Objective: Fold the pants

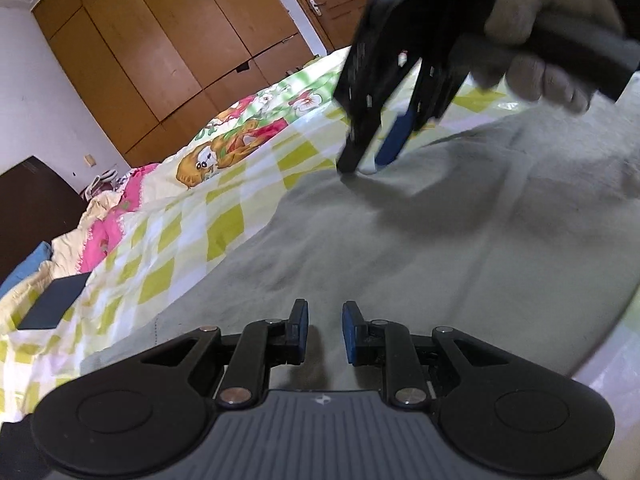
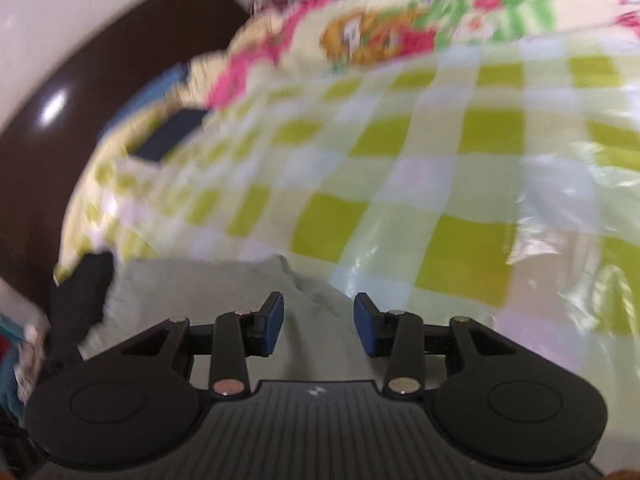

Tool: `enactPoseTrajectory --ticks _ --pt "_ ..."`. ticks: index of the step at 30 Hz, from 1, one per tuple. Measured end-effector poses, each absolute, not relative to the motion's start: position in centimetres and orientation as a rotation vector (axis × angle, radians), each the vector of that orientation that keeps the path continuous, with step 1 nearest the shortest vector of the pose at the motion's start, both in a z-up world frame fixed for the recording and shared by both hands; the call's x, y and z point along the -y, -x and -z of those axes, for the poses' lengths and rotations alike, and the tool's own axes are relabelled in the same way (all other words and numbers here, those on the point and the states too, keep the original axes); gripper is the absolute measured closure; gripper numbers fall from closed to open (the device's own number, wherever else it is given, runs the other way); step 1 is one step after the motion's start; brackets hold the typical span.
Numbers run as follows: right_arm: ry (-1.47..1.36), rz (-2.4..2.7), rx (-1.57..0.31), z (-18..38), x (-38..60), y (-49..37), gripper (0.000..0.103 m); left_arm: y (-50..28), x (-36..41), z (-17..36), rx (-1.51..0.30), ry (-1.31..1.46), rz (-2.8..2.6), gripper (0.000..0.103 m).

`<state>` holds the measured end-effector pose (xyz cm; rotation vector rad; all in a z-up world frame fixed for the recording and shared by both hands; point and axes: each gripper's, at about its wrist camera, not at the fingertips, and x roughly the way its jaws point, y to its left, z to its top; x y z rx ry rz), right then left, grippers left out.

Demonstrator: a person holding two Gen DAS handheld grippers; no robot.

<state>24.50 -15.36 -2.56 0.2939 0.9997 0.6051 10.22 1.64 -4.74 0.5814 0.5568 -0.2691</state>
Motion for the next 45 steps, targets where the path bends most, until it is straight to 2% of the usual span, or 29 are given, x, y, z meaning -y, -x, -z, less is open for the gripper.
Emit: enactPoseTrajectory --ticks 7,19,23,27,30,34,42,45 --pt "-0.195 -0.711 -0.943 0.5 14.8 -22.2 0.062 -10.5 -2.4 4.7 -0.557 -0.500 0.267 0.067" --pt "-0.028 -0.747 -1.032 2.5 11.9 -25.5 0.064 -10.7 -2.2 4.9 -0.554 -0.487 0.267 0.066" --pt "-0.057 -0.747 -0.984 1.8 12.3 -26.5 0.062 -10.8 -2.3 4.8 -0.557 -0.470 0.269 0.066" --pt "-0.032 -0.820 -1.027 1.7 10.8 -26.3 0.062 -11.0 -2.5 4.8 -0.556 -0.468 0.271 0.066" --pt "-0.003 -0.873 -1.036 1.5 9.8 -25.9 0.069 -11.1 -2.7 4.8 -0.555 -0.460 0.271 0.065" --pt "-0.083 -0.845 -1.056 1.8 10.6 -26.9 0.097 -11.0 -2.8 4.9 -0.551 -0.459 0.268 0.063" --pt "-0.109 -0.677 -1.026 2.2 10.1 -29.1 0.100 -11.5 -2.4 5.0 -0.536 -0.470 0.266 0.062" --pt "-0.137 -0.649 -1.033 2.1 10.7 -29.6 0.096 -11.2 -1.8 5.6 -0.527 -0.524 0.254 0.060"
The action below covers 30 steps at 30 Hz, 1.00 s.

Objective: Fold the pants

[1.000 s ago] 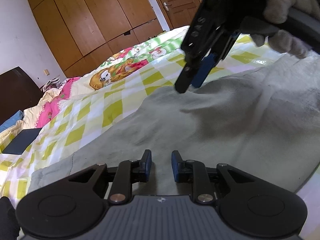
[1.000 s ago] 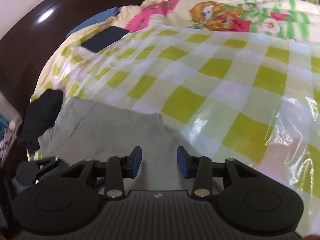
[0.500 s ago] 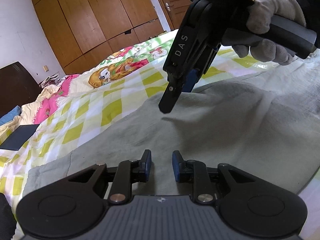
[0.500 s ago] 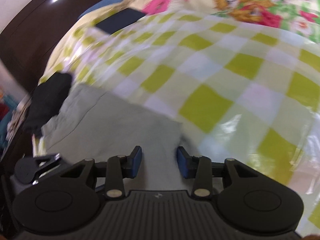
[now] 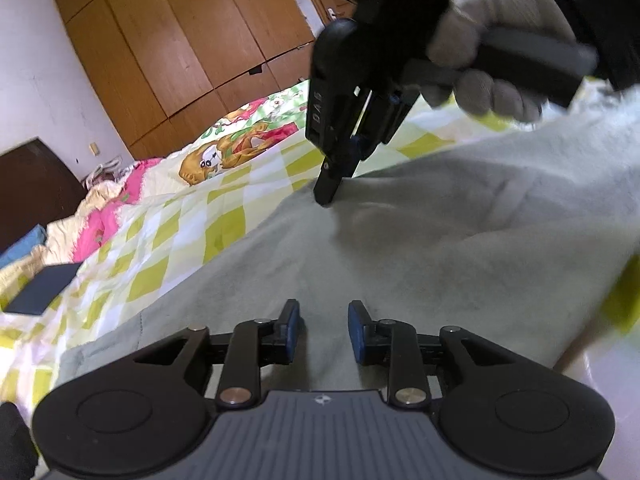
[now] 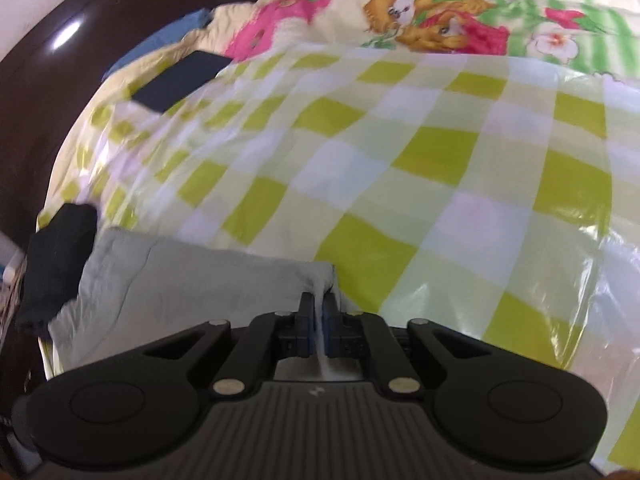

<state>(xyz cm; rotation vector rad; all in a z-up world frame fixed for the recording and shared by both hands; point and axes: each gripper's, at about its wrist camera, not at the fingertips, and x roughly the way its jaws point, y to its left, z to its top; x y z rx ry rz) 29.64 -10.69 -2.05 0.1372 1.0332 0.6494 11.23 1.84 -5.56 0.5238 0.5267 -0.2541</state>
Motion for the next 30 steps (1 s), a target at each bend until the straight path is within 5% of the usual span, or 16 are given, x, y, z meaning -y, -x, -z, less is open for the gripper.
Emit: enactPoseTrajectory --ticks 6,11,14,16,18,20,30 --pt "-0.159 -0.516 -0.923 -0.4 16.2 -25.0 0.084 -10.9 -1.7 5.4 -0.520 -0.543 0.248 0.059" --pt "-0.082 -0.486 -0.945 0.8 18.6 -20.2 0.084 -10.5 -1.4 5.2 -0.520 -0.573 0.247 0.058" --pt "-0.040 -0.438 -0.980 2.6 19.3 -19.8 0.088 -10.4 -0.9 5.3 -0.517 -0.611 0.248 0.058" --pt "-0.041 -0.377 -0.967 3.2 20.4 -20.8 0.103 -10.5 -0.7 5.5 -0.515 -0.648 0.252 0.056" --pt "-0.087 -0.301 -0.928 3.0 22.0 -22.1 0.103 -10.7 -0.7 5.6 -0.514 -0.687 0.254 0.051" --pt "-0.032 -0.182 -0.878 2.5 23.1 -23.3 0.090 -10.9 -0.9 5.6 -0.513 -0.708 0.261 0.048" --pt "-0.282 -0.065 -0.822 -1.3 30.7 -10.3 0.086 -9.5 0.2 3.0 -0.485 -0.688 0.299 0.048"
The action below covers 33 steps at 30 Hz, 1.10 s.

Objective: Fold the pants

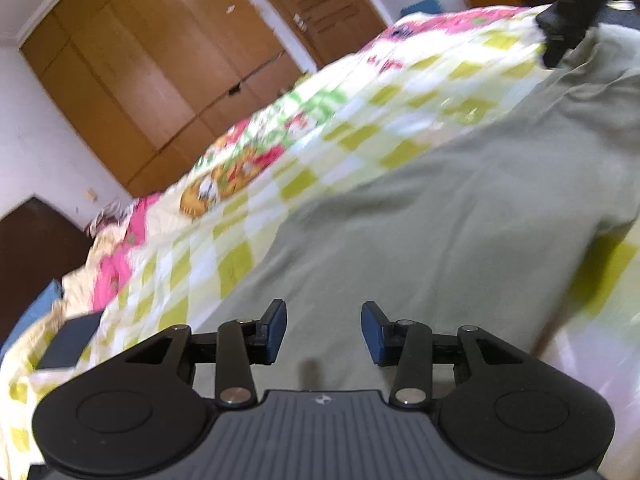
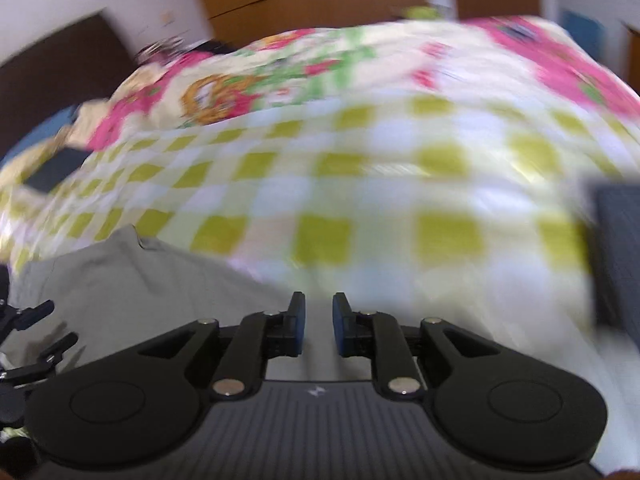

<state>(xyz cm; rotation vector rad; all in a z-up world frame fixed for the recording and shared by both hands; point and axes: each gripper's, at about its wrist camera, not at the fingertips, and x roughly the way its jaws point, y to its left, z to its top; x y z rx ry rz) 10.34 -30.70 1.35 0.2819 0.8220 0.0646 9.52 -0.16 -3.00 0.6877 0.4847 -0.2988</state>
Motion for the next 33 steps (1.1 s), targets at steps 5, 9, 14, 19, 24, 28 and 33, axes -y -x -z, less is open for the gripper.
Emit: enactPoseTrajectory --ticks 5,9,14,19,24,28,33 --pt "-0.550 0.147 -0.755 -0.6 36.3 1.0 0.070 -7.5 4.4 2.9 -0.470 -0.707 0.410 0.048" --pt "-0.717 0.268 -0.678 1.4 39.9 6.1 0.069 -5.7 7.7 2.8 -0.454 -0.757 0.478 0.048" --pt "-0.921 0.291 -0.518 4.5 43.2 6.0 0.060 -4.0 10.3 1.8 -0.428 -0.817 0.511 0.048" --pt "-0.993 0.239 -0.446 6.2 44.8 3.1 0.058 -3.3 11.7 1.4 -0.423 -0.863 0.522 0.048" --pt "-1.020 0.175 -0.442 7.3 45.8 -1.3 0.046 -2.9 13.2 1.8 -0.424 -0.894 0.546 0.048" --pt "-1.127 0.079 -0.419 7.1 45.9 -2.1 0.098 -3.0 14.4 1.8 -0.414 -0.899 0.557 0.048" --pt "-1.175 0.010 -0.212 2.2 46.9 1.8 0.099 -3.0 15.1 0.8 -0.376 -0.884 0.571 0.048"
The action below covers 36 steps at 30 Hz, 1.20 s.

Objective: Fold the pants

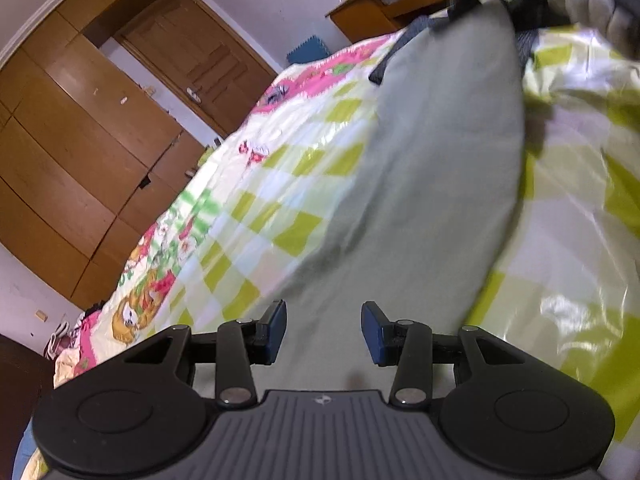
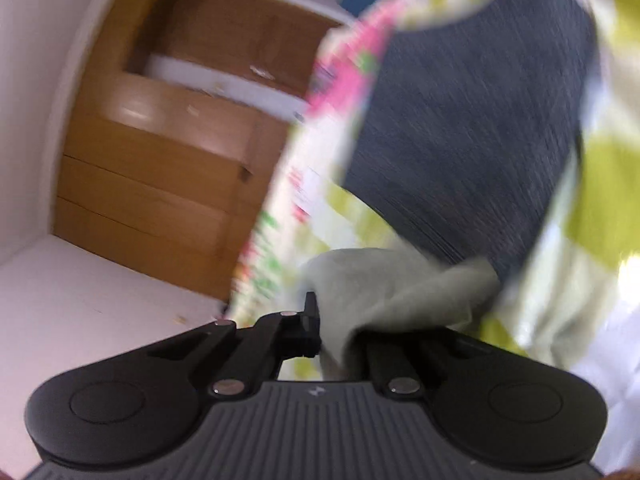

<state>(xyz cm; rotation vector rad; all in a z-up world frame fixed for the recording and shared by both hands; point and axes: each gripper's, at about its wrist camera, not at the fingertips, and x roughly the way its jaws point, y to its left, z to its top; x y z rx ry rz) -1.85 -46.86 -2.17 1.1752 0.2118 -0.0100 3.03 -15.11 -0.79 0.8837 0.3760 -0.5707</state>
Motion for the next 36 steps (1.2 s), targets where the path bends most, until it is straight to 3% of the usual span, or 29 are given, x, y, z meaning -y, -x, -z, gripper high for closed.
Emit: enactPoseTrajectory --ticks 4,6,7,14,22,27,32,36 --pt "-0.940 0.191 -0.223 -0.9 47.3 5.1 0.093 -2.6 16.0 0.9 -0.359 -0.861 0.613 0.046" --pt "-0.873 0.271 -0.365 0.3 48.0 4.6 0.071 -2.5 16.8 2.1 -0.375 -0.892 0.627 0.046" --pt "-0.890 0.285 -0.404 1.3 48.3 4.5 0.053 -2.5 17.1 2.9 -0.386 -0.914 0.628 0.046" --pt "-0.932 0.355 -0.455 3.9 49.5 6.0 0.052 -2.1 16.7 3.8 -0.417 -0.951 0.638 0.046" --pt "-0.774 0.507 -0.444 1.2 50.7 10.8 0.051 -2.8 16.8 3.6 -0.398 -0.957 0.641 0.046" --pt "-0.791 0.368 -0.431 0.4 51.7 8.3 0.049 -3.0 18.1 2.8 -0.378 -0.919 0.654 0.046" --pt "-0.614 0.294 -0.591 0.5 51.5 3.2 0.048 -2.8 19.0 2.7 -0.359 -0.937 0.680 0.046" --pt "-0.711 0.238 -0.644 1.4 53.0 3.6 0.047 -3.2 19.1 2.3 -0.366 -0.914 0.686 0.046"
